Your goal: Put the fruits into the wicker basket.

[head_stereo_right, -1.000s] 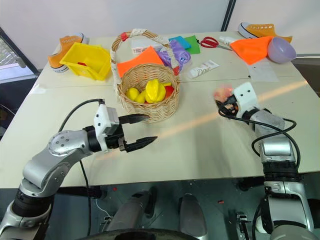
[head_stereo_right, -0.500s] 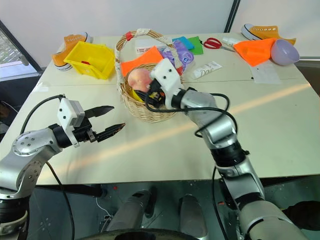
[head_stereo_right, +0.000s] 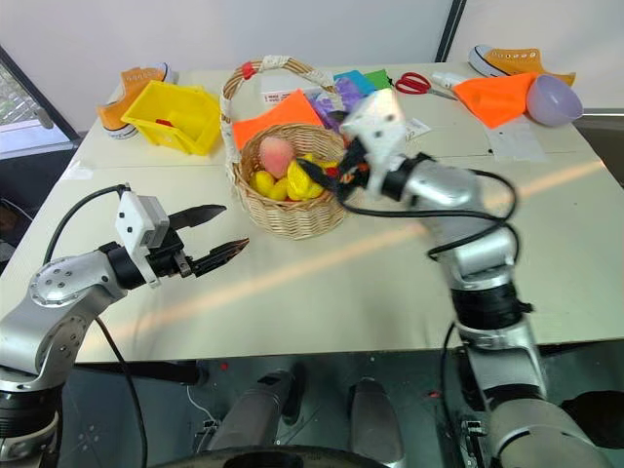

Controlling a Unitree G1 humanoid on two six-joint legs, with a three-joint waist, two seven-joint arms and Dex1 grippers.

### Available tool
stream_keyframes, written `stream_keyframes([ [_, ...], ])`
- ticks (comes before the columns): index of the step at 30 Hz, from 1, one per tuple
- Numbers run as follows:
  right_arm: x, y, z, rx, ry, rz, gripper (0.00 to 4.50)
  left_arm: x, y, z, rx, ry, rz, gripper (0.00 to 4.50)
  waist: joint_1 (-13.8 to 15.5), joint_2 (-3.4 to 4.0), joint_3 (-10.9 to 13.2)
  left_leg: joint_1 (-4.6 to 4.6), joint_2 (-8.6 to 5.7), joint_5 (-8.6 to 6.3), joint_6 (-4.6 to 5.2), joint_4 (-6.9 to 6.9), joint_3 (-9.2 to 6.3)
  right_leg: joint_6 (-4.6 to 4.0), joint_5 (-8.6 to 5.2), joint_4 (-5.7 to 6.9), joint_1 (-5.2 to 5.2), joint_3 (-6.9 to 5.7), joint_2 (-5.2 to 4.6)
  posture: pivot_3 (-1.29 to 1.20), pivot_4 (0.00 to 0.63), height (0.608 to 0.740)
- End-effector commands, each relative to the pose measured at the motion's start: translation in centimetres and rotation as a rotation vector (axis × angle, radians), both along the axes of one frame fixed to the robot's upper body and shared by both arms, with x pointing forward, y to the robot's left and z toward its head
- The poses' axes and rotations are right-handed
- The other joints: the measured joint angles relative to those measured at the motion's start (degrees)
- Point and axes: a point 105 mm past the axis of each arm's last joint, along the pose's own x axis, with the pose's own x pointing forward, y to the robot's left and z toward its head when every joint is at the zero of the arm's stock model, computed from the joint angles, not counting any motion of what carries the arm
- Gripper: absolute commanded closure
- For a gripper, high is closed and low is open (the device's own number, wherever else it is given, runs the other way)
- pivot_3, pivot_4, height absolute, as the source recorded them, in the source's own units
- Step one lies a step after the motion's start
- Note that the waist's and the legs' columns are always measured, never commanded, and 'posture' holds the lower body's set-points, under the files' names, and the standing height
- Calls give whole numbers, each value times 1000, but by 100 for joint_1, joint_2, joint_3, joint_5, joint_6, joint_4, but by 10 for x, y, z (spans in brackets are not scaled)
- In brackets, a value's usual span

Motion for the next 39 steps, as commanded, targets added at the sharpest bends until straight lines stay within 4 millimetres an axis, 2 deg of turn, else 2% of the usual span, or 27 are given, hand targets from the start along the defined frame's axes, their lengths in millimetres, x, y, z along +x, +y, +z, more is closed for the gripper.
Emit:
stream_keyframes([
  [1, 14, -5, 4, 4, -14, -80, 111, -1, -8, 11, -7, -45, -33, 777, -24, 1, 0, 0, 3, 0, 0, -1, 0, -10, -3, 2, 0, 2, 2, 0, 150, 740],
  [7, 47, 8, -9, 59, 38, -129, 111, 3, -14, 14, -16, -58, -48, 777, 3, 3, 1, -1, 6, 4, -2, -2, 1, -4, 5, 1, -8, 4, 8, 0, 150, 740],
  [8, 56, 8, -12, 65, 45, -164, 341, 3, -15, 14, -16, -59, -48, 777, 3, 2, 1, -2, 6, 6, 0, -2, 1, 3, 9, 1, -9, 4, 9, 0, 150, 740],
  [10, 65, 9, -14, 87, 57, -187, 906, 3, -15, 14, -11, -61, -46, 777, 17, 2, 1, -1, 6, 10, -2, -2, 1, 4, 10, 2, -8, 3, 11, 0, 150, 740],
  [12, 66, 7, -11, 127, 59, -196, 1824, 1, -13, 14, -11, -59, -37, 777, 38, 2, 1, -1, 5, 10, -4, -1, 0, 5, 11, 2, -8, 3, 12, 0, 150, 740],
  [14, 65, -1, -4, 151, 29, -226, 3001, -1, -12, 11, -6, -52, -32, 777, 30, 4, 2, -2, 3, 10, -3, -2, -1, 5, 11, 2, -9, 4, 11, 0, 150, 740],
  [17, 58, -21, 10, 168, -26, -279, 4223, -1, -12, 9, -3, -47, -32, 777, 43, 4, 2, -2, 3, 9, -6, -2, -1, 6, 11, 4, -12, 4, 11, 0, 150, 740],
  [20, 52, -64, 19, 167, -62, -397, 4223, 1, -15, 11, -11, -49, -42, 777, 62, 4, 3, -5, 1, 8, -7, -2, -2, 5, 11, 4, -13, 4, 9, 0, 150, 740],
  [24, 38, -146, 30, 194, -102, -627, 4223, 4, -21, 11, -18, -48, -66, 777, 171, 4, 3, -7, -4, 7, -7, 0, 0, 4, 10, -1, -10, 4, 4, 0, 150, 740],
  [26, 30, -190, 30, 196, -101, -772, 4223, 5, -23, 10, -22, -45, -81, 777, 172, 6, 4, -9, -3, 7, -7, 0, 1, 3, 9, -1, -10, 5, 2, 0, 150, 740],
  [28, 25, -224, 24, 193, -84, -888, 4223, 6, -26, 10, -24, -44, -95, 777, 157, 6, 4, -13, -3, 8, -6, -1, 2, 3, 9, 0, 6, 4, 1, 0, 150, 740],
  [31, 20, -258, 12, 210, -57, -991, 4223, 9, -30, 10, -26, -44, -109, 777, 124, 7, 4, -13, 0, 14, 4, -1, 4, 0, 8, 0, 8, 4, 3, 0, 150, 740],
  [33, 18, -272, 6, 232, -44, -1024, 4223, 11, -32, 10, -26, -48, -110, 777, 57, 10, 5, -12, 1, 16, 6, 0, 8, 1, 8, 0, 9, 4, 3, 0, 150, 740],
  [37, 11, -288, -5, 247, -21, -1050, 2533, 15, -33, 12, -34, -56, -103, 777, 3, 19, 7, -12, 1, 17, 9, 1, 10, 4, 10, 1, 10, 0, 3, 0, 150, 740],
  [39, 8, -288, -6, 232, -28, -1045, 1536, 17, -33, 11, -35, -56, -95, 777, 7, 21, 6, -12, 1, 18, 9, 2, 9, 4, 10, 2, 11, -1, 3, 0, 150, 740],
])
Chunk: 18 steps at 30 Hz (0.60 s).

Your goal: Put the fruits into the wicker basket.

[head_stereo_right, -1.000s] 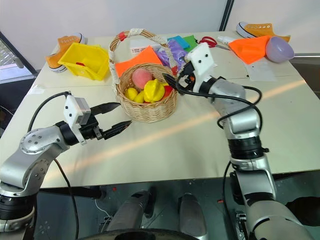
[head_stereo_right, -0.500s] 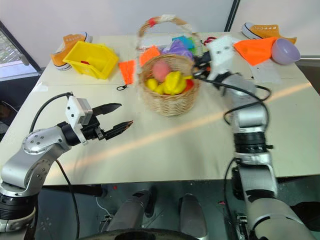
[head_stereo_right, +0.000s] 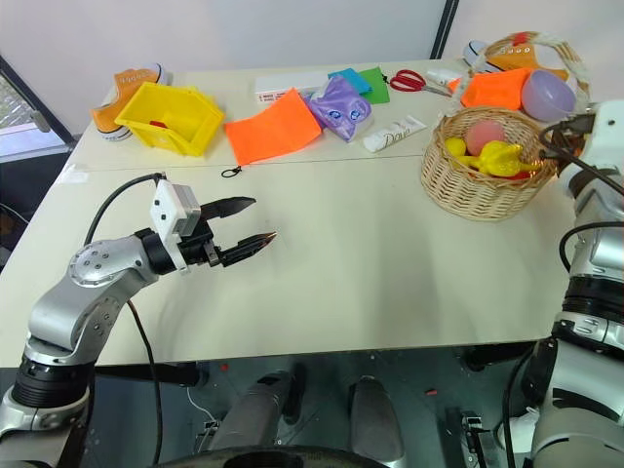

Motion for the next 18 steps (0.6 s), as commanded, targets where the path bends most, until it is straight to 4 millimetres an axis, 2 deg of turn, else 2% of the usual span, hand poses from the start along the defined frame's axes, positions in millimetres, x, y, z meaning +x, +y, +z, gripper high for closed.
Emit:
stream_keyframes([
  [1, -11, -4, 24, -52, -88, -1, 996, 2, 1, 6, 0, -37, 14, 777, 3, 0, 0, 1, 1, 0, 0, 1, 0, 0, 0, 0, 2, -1, 1, 0, 150, 740],
  [2, -15, -4, 22, -61, -92, 5, 564, 4, 1, 4, 0, -30, 27, 777, 13, 0, 0, 1, 1, 0, 0, 2, 0, 0, 0, 0, 3, -1, 1, 0, 150, 740],
  [5, -28, -3, 12, -97, -77, 46, 564, 9, 6, -2, -7, 5, 68, 777, 43, 0, 0, 1, 0, 0, 1, 7, -2, 0, 0, -1, 6, 1, 0, 0, 150, 740],
  [7, -47, -1, -6, -108, -38, 109, 564, 12, 18, -12, -17, 50, 124, 777, 91, 0, 0, 1, -1, -1, 1, 12, -6, 1, -1, -3, 12, 0, -1, 0, 150, 740],
  [10, -67, 4, -23, -105, -10, 182, 564, 17, 43, -28, -27, 83, 234, 777, 121, 10, -5, 2, -2, -6, 7, 10, -7, 3, -3, -5, 13, -1, -2, 0, 150, 740],
  [12, -77, 19, -37, -114, 27, 283, 564, 20, 66, -42, -34, 92, 343, 777, 89, 12, -6, 4, -1, -7, 7, 9, -5, 1, -3, -5, 13, 4, -4, 0, 150, 740],
  [14, -86, 42, -55, -134, 92, 409, 564, 21, 88, -56, -40, 109, 445, 777, 46, 12, -7, 6, 1, -8, 6, 10, -5, -17, -13, -5, 14, 4, -4, 0, 150, 740],
  [18, -92, 94, -76, -104, 148, 618, 564, 12, 112, -77, -16, 118, 551, 777, -18, 15, -8, 11, 2, -18, -5, 10, -4, -21, -15, -5, 17, 12, -6, 0, 150, 740],
])
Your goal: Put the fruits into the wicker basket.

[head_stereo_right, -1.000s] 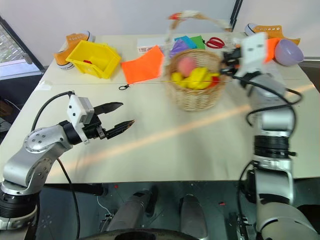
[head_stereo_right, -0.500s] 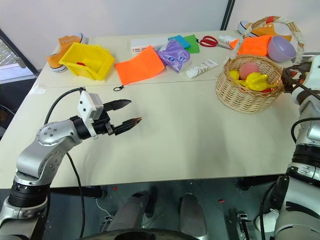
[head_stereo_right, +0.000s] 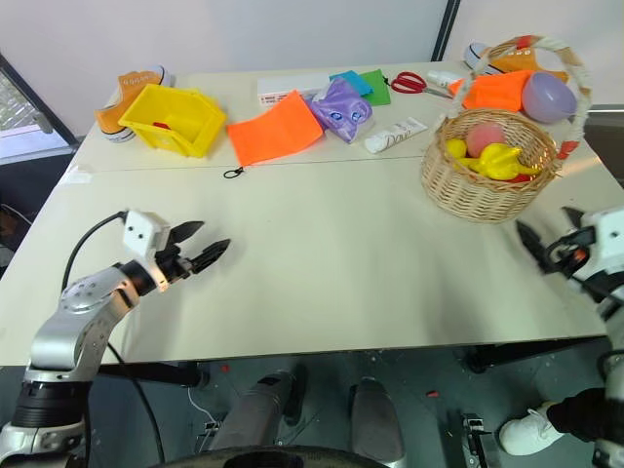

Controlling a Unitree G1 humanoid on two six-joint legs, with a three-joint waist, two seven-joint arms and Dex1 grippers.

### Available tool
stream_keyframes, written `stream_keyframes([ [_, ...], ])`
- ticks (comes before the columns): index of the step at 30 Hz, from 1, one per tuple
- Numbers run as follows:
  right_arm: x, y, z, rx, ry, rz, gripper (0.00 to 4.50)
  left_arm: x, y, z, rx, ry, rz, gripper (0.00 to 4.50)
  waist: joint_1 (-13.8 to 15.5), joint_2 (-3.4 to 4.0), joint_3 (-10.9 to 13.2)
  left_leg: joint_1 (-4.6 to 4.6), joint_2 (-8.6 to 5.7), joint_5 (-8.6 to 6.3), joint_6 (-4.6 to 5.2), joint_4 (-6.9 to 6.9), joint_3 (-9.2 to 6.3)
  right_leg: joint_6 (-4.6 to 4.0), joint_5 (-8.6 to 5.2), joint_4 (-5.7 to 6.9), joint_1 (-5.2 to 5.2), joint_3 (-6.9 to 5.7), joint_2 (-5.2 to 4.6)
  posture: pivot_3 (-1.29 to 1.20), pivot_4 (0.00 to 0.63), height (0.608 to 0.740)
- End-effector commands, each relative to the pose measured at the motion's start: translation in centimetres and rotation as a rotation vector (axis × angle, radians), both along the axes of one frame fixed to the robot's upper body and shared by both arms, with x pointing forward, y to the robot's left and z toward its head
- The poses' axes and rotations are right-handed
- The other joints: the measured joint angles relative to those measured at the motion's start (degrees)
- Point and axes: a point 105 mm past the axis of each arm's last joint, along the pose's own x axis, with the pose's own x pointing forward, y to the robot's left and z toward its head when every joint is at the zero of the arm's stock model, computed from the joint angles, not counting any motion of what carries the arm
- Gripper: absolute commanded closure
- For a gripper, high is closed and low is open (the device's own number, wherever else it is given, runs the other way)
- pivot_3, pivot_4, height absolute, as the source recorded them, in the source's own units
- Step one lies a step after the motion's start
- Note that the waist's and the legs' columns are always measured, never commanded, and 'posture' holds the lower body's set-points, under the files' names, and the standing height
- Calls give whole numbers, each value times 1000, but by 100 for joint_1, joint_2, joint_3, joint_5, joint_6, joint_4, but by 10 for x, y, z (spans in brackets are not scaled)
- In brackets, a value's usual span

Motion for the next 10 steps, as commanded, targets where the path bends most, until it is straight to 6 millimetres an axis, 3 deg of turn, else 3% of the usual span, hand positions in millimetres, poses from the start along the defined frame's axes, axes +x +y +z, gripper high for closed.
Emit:
stream_keyframes([
  [1, 2, 49, 8, 28, -34, 194, 564, -5, 18, 2, 22, -51, 80, 777, -1, 0, 0, 0, 0, -1, 0, 0, 0, 0, 0, 0, 0, 2, 0, 0, 150, 740],
  [6, 13, 104, -1, 97, -22, 365, 564, -16, 26, -2, 15, -51, 131, 777, 45, -2, -2, -1, 0, -2, -1, 0, 0, -1, -1, -1, -6, 3, -2, 0, 150, 740],
  [10, 22, 125, -5, 123, -22, 420, 564, -23, 26, -3, 1, -43, 138, 777, 65, -3, -2, -3, -2, -2, -1, -1, 0, -1, -2, -4, -22, 0, -4, 0, 150, 740],
])
